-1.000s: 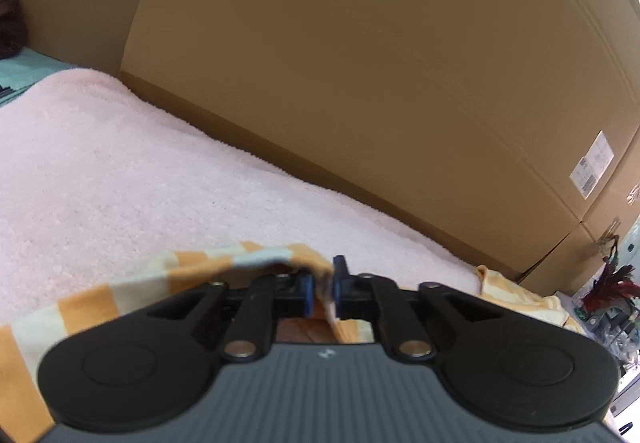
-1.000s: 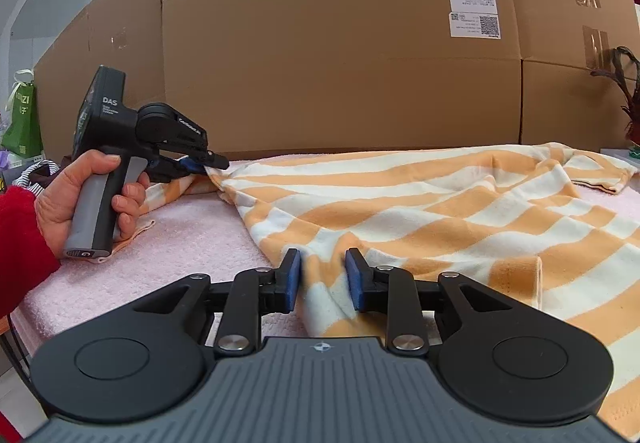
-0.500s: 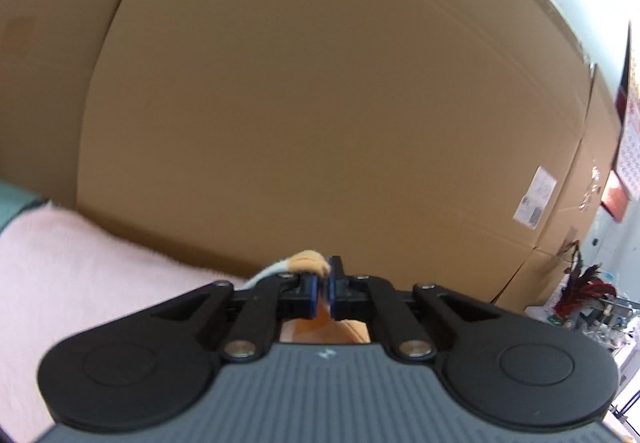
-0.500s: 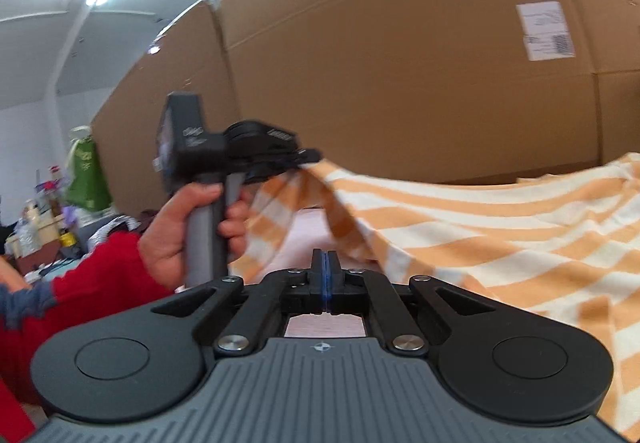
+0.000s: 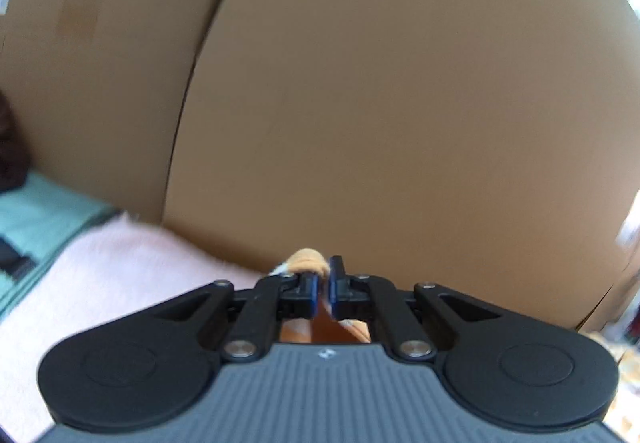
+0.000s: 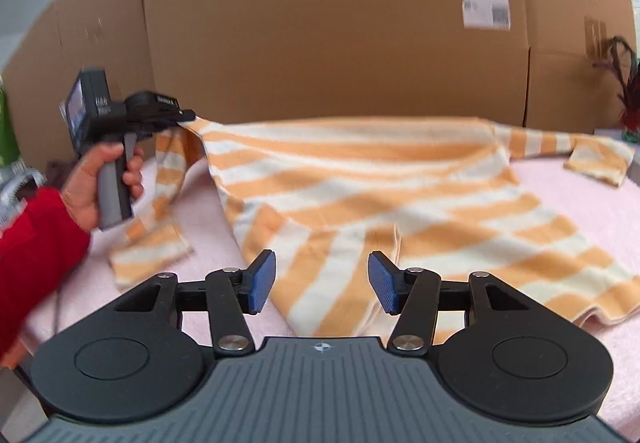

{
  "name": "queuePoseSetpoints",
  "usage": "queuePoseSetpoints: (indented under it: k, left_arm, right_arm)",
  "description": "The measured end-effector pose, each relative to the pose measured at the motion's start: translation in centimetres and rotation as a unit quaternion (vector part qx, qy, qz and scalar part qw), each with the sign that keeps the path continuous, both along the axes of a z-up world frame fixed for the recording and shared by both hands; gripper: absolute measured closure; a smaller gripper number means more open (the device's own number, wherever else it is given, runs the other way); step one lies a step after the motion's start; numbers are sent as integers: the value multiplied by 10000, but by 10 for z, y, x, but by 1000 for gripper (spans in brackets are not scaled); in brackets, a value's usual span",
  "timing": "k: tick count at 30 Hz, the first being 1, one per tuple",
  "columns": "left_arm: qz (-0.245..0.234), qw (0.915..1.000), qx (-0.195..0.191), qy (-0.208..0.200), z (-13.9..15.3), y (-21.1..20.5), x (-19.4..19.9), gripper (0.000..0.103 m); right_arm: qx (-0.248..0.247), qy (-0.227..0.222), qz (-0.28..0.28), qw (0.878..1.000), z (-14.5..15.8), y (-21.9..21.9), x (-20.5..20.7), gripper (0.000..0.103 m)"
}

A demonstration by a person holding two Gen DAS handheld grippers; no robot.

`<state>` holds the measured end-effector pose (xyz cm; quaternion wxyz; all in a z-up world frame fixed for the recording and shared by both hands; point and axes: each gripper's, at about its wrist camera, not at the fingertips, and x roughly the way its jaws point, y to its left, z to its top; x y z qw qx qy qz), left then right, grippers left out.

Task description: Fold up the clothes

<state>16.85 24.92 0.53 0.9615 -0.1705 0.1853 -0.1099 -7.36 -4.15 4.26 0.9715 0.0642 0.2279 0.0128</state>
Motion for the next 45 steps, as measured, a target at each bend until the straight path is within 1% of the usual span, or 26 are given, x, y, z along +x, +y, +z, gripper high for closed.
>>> queuePoseSetpoints:
  k: [1,3,5,7,9,11,12,14,15,17,18,21,24,27,29,31,32,34,35,36,37,38,39,40,42,45]
  left_arm:
    - [-34,10000,-7,32,-2,-1,0,102]
    - [-46,9999,127,18,-4,-5,-2,100]
    - [13,9999,120,-1,-5,-3,-4,94]
    - [46,9999,48,120,-6,1,0,94]
    - [67,9994,-86,329,-7,8,6,94]
    - [92,9984,-182,531,-9,9,14,94]
    - [111,9979,-226,601,-9,8,16,94]
    - [153,9972,-257,680,-9,9,17,94]
    - [179,9972,-231,695,-8,9,16,94]
    - [217,9971,-150,711,-8,8,16,92]
    - [228,9972,-115,708,-9,7,16,92]
    - [218,9978,3,620,-10,7,15,90]
    - [176,9986,141,481,-11,6,15,90]
    - [135,9989,279,341,-13,6,14,92]
    - [107,9989,371,248,-14,5,14,92]
    - [90,9988,437,183,-14,6,13,92]
    - [93,9988,442,178,-15,7,12,91]
    - [99,9988,453,169,-15,10,10,90]
    - [102,9988,458,165,-15,12,8,89]
    - [105,9987,464,161,-15,13,7,88]
    - [107,9987,469,156,-15,15,6,86]
    - [103,9987,466,176,-15,16,5,85]
    - [110,9986,462,210,-16,17,3,84]
    - [138,9985,470,248,-16,17,1,82]
    - [184,9981,503,291,-16,17,-6,79]
    - [180,9978,611,168,-15,14,-16,71]
  right_arm:
    - [-93,110,-82,9999,-5,5,6,48]
    - [-212,50,-352,9991,-8,11,13,48]
    - [-293,-18,-633,9976,-10,15,19,48]
    - [-141,-126,-985,9950,-7,7,21,48]
    - [222,-178,-1306,9910,-7,-5,25,46]
    - [539,113,-1300,9900,-11,-18,38,46]
    - [448,174,-1251,9910,-11,-15,43,49]
    - [92,261,-1116,9934,-10,-5,47,86]
    - [60,240,-1018,9945,-8,-1,44,95]
    - [327,102,-707,9969,-4,4,35,95]
    - [485,-4,-404,9980,0,7,29,96]
    - [475,-460,834,9943,16,38,10,96]
    - [388,-527,2148,9745,17,87,-9,95]
    - [82,-305,3041,9521,1,129,-23,93]
    - [-613,17,3480,9355,-13,150,-31,90]
    - [-925,-114,3488,9326,-12,145,-43,88]
    - [-771,-263,3360,9383,-7,130,-48,83]
    - [-300,-576,2734,9597,4,87,-56,62]
    - [-146,-718,2218,9723,7,63,-61,56]
    - [-45,-823,1647,9829,9,40,-66,46]
    - [-66,-850,958,9917,7,17,-71,44]
    - [-86,-872,265,9958,4,-6,-77,44]
    - [-95,-853,-375,9956,1,-27,-82,43]
    - [-41,-729,-832,9939,-6,-45,-86,43]
    - [293,-429,-1357,9894,-21,-79,-93,45]
    - [1174,-341,-1109,9863,-39,-101,-98,46]
